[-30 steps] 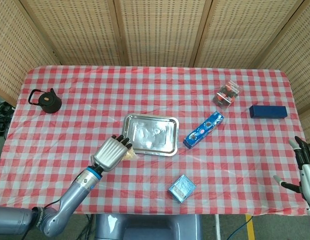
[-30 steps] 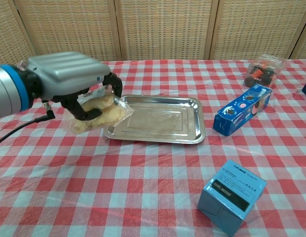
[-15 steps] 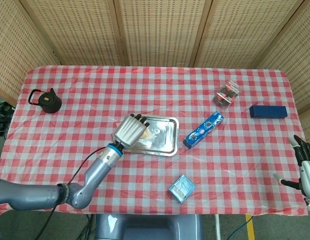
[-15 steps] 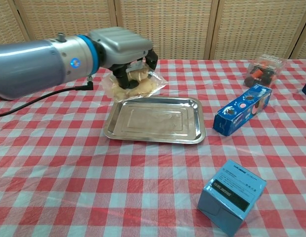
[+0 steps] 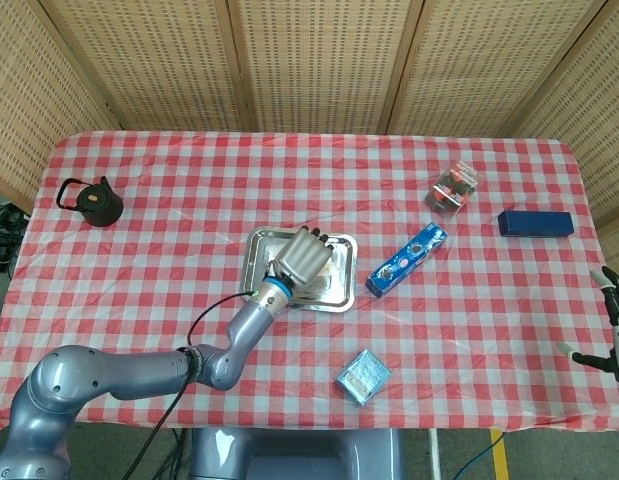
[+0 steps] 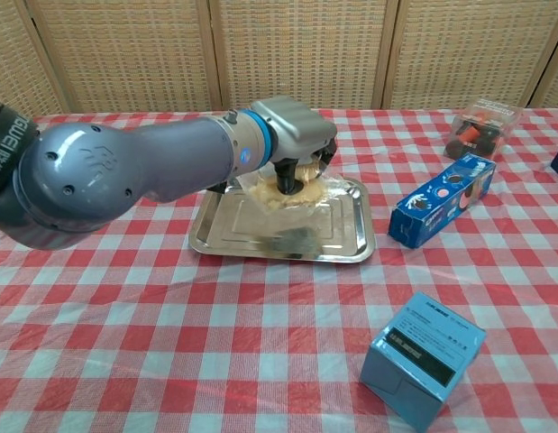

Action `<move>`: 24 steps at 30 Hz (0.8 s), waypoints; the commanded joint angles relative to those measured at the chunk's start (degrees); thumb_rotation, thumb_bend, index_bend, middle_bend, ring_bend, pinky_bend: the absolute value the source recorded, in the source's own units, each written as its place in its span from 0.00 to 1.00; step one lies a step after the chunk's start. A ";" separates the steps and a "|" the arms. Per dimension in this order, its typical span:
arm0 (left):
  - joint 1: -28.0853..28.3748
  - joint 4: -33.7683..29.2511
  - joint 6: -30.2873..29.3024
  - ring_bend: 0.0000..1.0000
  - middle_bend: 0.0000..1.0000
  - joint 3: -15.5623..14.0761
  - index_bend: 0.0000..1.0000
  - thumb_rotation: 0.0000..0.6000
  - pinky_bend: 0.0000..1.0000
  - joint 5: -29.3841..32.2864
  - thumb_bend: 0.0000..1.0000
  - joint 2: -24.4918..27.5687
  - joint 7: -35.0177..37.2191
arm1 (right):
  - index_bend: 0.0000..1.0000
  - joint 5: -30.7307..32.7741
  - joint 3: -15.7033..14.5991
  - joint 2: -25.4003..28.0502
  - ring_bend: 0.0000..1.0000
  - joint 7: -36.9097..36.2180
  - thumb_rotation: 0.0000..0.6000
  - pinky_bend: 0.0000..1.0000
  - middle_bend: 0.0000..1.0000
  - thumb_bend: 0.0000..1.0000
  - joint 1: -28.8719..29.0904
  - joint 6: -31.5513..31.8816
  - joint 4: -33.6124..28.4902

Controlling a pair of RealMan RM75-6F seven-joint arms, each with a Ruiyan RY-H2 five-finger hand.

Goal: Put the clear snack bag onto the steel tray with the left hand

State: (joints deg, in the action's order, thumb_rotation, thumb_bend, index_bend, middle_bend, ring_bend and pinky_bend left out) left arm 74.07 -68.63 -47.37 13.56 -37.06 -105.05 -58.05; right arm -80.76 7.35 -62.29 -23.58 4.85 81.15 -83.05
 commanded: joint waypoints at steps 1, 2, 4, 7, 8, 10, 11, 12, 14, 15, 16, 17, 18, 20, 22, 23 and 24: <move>0.98 1.65 -0.10 0.22 0.25 -1.04 0.50 1.00 0.36 1.90 0.51 -1.27 -1.62 | 0.00 0.00 0.07 0.04 0.00 -0.65 1.00 0.00 0.00 0.03 -0.01 -0.05 0.30; 1.15 1.93 -0.29 0.19 0.22 -1.14 0.46 1.00 0.33 2.78 0.50 -1.54 -2.12 | 0.00 0.05 0.10 0.06 0.00 -0.83 1.00 0.00 0.00 0.03 -0.05 -0.04 0.37; 1.52 2.40 -0.94 0.10 0.12 -1.18 0.35 1.00 0.24 4.13 0.48 -2.10 -2.86 | 0.00 0.13 0.22 0.11 0.00 -1.25 1.00 0.00 0.00 0.03 -0.16 0.15 0.48; 1.77 2.43 -1.76 0.00 0.00 -1.32 0.21 1.00 0.09 4.47 0.39 -2.36 -3.23 | 0.00 0.04 0.23 0.18 0.00 -1.43 1.00 0.00 0.00 0.02 -0.19 0.20 0.53; 1.79 2.45 -2.10 0.00 0.00 -1.35 0.17 1.00 0.05 4.33 0.36 -2.44 -3.23 | 0.00 0.01 0.20 0.19 0.00 -1.47 1.00 0.00 0.00 0.02 -0.19 0.18 0.54; 1.70 2.28 -2.94 0.00 0.00 -1.36 0.13 1.00 0.03 3.53 0.33 -2.60 -2.70 | 0.00 -0.10 0.16 0.23 0.00 -1.52 1.00 0.00 0.00 0.02 -0.18 0.15 0.55; 1.57 2.05 -3.31 0.00 0.00 -1.32 0.11 1.00 0.03 3.08 0.33 -2.58 -2.24 | 0.00 -0.13 0.15 0.25 0.00 -1.51 1.00 0.00 0.00 0.02 -0.19 0.16 0.54; 1.39 1.68 -3.62 0.00 0.00 -1.26 0.08 1.00 0.02 2.73 0.33 -2.47 -1.77 | 0.00 -0.17 0.14 0.26 0.00 -1.46 1.00 0.00 0.00 0.02 -0.21 0.20 0.53; 0.45 -0.64 -5.66 0.00 0.00 -1.07 0.02 1.00 0.01 1.13 0.31 -1.35 -0.37 | 0.00 -0.34 0.15 0.32 0.00 -1.43 1.00 0.00 0.00 0.02 -0.36 0.63 0.36; -0.03 -1.91 -6.50 0.00 0.00 -1.23 0.00 1.00 0.01 0.35 0.28 -0.64 0.03 | 0.00 -0.44 0.14 0.34 0.00 -1.34 1.00 0.00 0.00 0.02 -0.43 0.82 0.30; -0.63 -3.43 -7.34 0.00 0.00 -1.44 0.00 1.00 0.00 -0.54 0.27 0.22 0.57 | 0.00 -0.53 0.14 0.35 0.00 -1.24 1.00 0.00 0.00 0.02 -0.51 1.04 0.22; -1.18 -4.76 -8.11 0.00 0.00 -1.57 0.00 1.00 0.00 -1.22 0.25 1.01 1.04 | 0.00 -0.61 0.14 0.34 0.00 -1.10 1.00 0.00 0.00 0.02 -0.56 1.22 0.18; -1.83 -6.29 -9.00 0.00 0.00 -1.69 0.00 1.00 0.00 -1.72 0.23 1.90 1.48 | 0.00 -0.74 0.10 0.35 0.00 -0.90 1.00 0.00 0.00 0.02 -0.59 1.37 0.20; -3.76 -10.80 -11.64 0.00 0.00 -2.02 0.00 1.00 0.00 -3.18 0.22 4.43 2.77 | 0.00 -0.77 0.10 0.38 0.00 -0.66 1.00 0.00 0.00 0.02 -0.66 1.52 0.24; -6.00 -15.16 -14.70 0.00 0.00 -2.76 0.00 1.00 0.00 -5.43 0.22 7.00 4.28 | 0.00 -0.50 0.20 0.41 0.00 -0.70 1.00 0.00 0.00 0.02 -0.73 1.50 0.17; -6.87 -16.67 -15.87 0.00 0.00 -3.15 0.00 1.00 0.00 -6.37 0.22 7.93 4.81 | 0.00 -0.38 0.24 0.42 0.00 -0.62 1.00 0.00 0.00 0.02 -0.74 1.48 0.15; -8.32 -18.93 -17.78 0.00 0.00 -3.84 0.00 1.00 0.00 -7.92 0.22 9.36 5.69 | 0.00 -0.25 0.27 0.43 0.00 -0.40 1.00 0.00 0.00 0.02 -0.77 1.46 0.08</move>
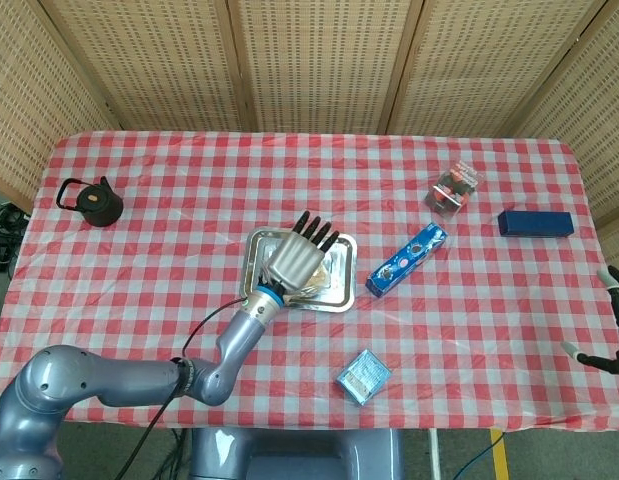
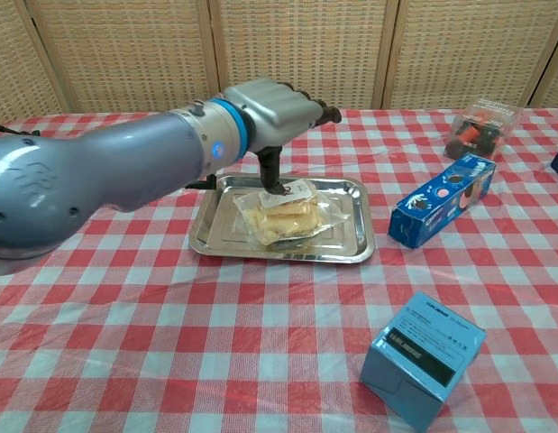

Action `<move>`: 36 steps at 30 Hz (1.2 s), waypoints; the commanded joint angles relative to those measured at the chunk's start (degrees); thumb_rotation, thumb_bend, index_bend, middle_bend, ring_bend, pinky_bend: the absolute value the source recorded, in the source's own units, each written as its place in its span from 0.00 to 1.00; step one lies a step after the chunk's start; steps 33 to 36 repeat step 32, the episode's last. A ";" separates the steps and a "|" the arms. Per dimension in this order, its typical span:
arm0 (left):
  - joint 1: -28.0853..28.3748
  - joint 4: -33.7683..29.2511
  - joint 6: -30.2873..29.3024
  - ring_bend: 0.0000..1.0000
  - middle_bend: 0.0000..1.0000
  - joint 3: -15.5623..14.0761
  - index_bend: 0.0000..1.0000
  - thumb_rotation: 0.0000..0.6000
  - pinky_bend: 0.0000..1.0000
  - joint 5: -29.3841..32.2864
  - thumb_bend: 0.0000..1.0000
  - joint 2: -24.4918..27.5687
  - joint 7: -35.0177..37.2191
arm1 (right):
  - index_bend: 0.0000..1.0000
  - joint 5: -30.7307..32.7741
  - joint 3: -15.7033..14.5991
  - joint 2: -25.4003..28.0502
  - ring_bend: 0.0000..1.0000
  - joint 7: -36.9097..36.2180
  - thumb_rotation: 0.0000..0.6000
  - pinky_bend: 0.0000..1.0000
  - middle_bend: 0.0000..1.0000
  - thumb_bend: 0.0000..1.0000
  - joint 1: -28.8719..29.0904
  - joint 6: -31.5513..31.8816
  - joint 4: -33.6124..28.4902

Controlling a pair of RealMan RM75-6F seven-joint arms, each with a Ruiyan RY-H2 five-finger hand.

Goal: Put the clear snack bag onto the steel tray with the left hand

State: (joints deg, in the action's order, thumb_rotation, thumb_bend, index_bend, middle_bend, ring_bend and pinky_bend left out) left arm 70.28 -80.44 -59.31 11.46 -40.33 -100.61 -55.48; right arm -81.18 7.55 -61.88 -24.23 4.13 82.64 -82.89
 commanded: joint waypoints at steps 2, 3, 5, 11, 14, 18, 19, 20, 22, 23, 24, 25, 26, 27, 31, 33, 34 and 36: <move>-6.11 -9.28 -7.93 0.00 0.00 -2.60 0.00 1.00 0.00 -6.36 0.22 6.36 4.02 | 0.00 0.22 0.06 0.03 0.00 0.54 1.00 0.00 0.00 0.02 -0.07 -0.01 -0.16; -7.78 -11.35 -10.00 0.00 0.00 -3.64 0.00 1.00 0.00 -8.19 0.22 7.85 4.91 | 0.00 0.15 0.02 0.04 0.00 0.83 1.00 0.00 0.00 0.02 -0.08 0.04 -0.24; -11.88 -15.77 -14.30 0.00 0.00 -6.41 0.00 1.00 0.00 -11.91 0.21 11.60 7.09 | 0.00 0.10 -0.05 0.03 0.00 1.42 1.00 0.00 0.00 0.02 -0.04 -0.02 -0.42; -27.34 -21.99 -28.81 0.00 0.00 -18.41 0.00 1.00 0.00 -23.90 0.18 22.95 14.84 | 0.00 0.35 -0.35 -1.27 0.00 8.70 1.00 0.00 0.00 0.02 0.64 -0.55 -1.20; -34.20 -21.03 -34.19 0.00 0.00 -22.74 0.00 1.00 0.00 -29.07 0.15 24.79 20.01 | 0.00 -0.17 -0.46 -2.09 0.00 12.50 1.00 0.00 0.00 0.02 0.69 0.45 -2.85; -41.73 -18.36 -37.63 0.00 0.00 -25.64 0.00 1.00 0.00 -30.53 0.14 25.43 26.56 | 0.00 -2.11 -0.96 -3.23 0.00 16.15 1.00 0.00 0.00 0.03 0.68 2.19 -3.35; -43.52 -17.44 -38.54 0.00 0.00 -26.14 0.00 1.00 0.00 -31.02 0.14 25.29 27.99 | 0.00 -2.58 -1.13 -3.50 0.00 16.87 1.00 0.00 0.00 0.03 0.67 2.51 -3.41; -44.63 -16.84 -39.04 0.00 0.00 -26.49 0.00 1.00 0.00 -31.48 0.14 25.18 29.04 | 0.00 -2.86 -1.24 -3.64 0.00 17.26 1.00 0.00 0.00 0.03 0.68 2.67 -3.46; -47.24 -15.55 -40.14 0.00 0.00 -27.16 0.00 1.00 0.00 -32.73 0.14 24.93 32.23 | 0.00 -3.44 -1.44 -3.92 0.00 18.16 1.00 0.00 0.00 0.03 0.73 2.96 -3.60; -48.18 -15.06 -40.51 0.00 0.00 -27.34 0.00 1.00 0.00 -33.20 0.14 24.85 33.45 | 0.00 -3.64 -1.50 -4.03 0.00 18.52 1.00 0.00 0.00 0.03 0.76 3.05 -3.66; -49.79 -13.98 -40.94 0.00 0.00 -27.80 0.00 1.00 0.00 -34.14 0.14 24.84 35.20 | 0.00 -4.06 -1.62 -4.26 0.00 19.26 1.00 0.00 0.00 0.03 0.84 3.23 -3.74; -50.68 -13.14 -41.09 0.00 0.00 -28.09 0.00 1.00 0.00 -35.01 0.14 24.93 36.17 | 0.00 -4.36 -1.71 -4.42 0.00 19.76 1.00 0.00 0.00 0.03 0.88 3.38 -3.76; -51.44 -12.38 -41.17 0.00 0.00 -28.12 0.00 1.00 0.00 -35.81 0.14 24.97 37.43 | 0.00 -4.65 -1.83 -4.60 0.00 20.15 1.00 0.00 0.00 0.03 0.95 3.42 -3.82; -52.15 -11.71 -41.12 0.00 0.00 -27.91 0.00 1.00 0.00 -36.34 0.14 24.93 39.08 | 0.00 -4.92 -1.96 -4.75 0.00 20.39 1.00 0.00 0.00 0.03 1.02 3.39 -3.92; -53.80 -9.19 -39.14 0.00 0.00 -26.70 0.00 1.00 0.00 -37.76 0.14 25.20 44.43 | 0.00 -6.52 -2.93 -4.84 0.00 20.55 1.00 0.00 0.00 0.03 1.20 3.23 -4.36; -54.12 -8.80 -38.95 0.00 0.00 -26.18 0.00 1.00 0.00 -38.30 0.14 25.12 44.21 | 0.00 -6.59 -3.01 -4.86 0.00 20.59 1.00 0.00 0.00 0.03 1.19 3.24 -4.37; -54.12 -8.80 -38.95 0.00 0.00 -26.18 0.00 1.00 0.00 -38.30 0.14 25.12 44.21 | 0.00 -6.59 -3.01 -4.86 0.00 20.59 1.00 0.00 0.00 0.03 1.19 3.24 -4.37; -54.12 -8.80 -38.95 0.00 0.00 -26.18 0.00 1.00 0.00 -38.30 0.14 25.12 44.21 | 0.00 -6.59 -3.01 -4.86 0.00 20.59 1.00 0.00 0.00 0.03 1.19 3.24 -4.37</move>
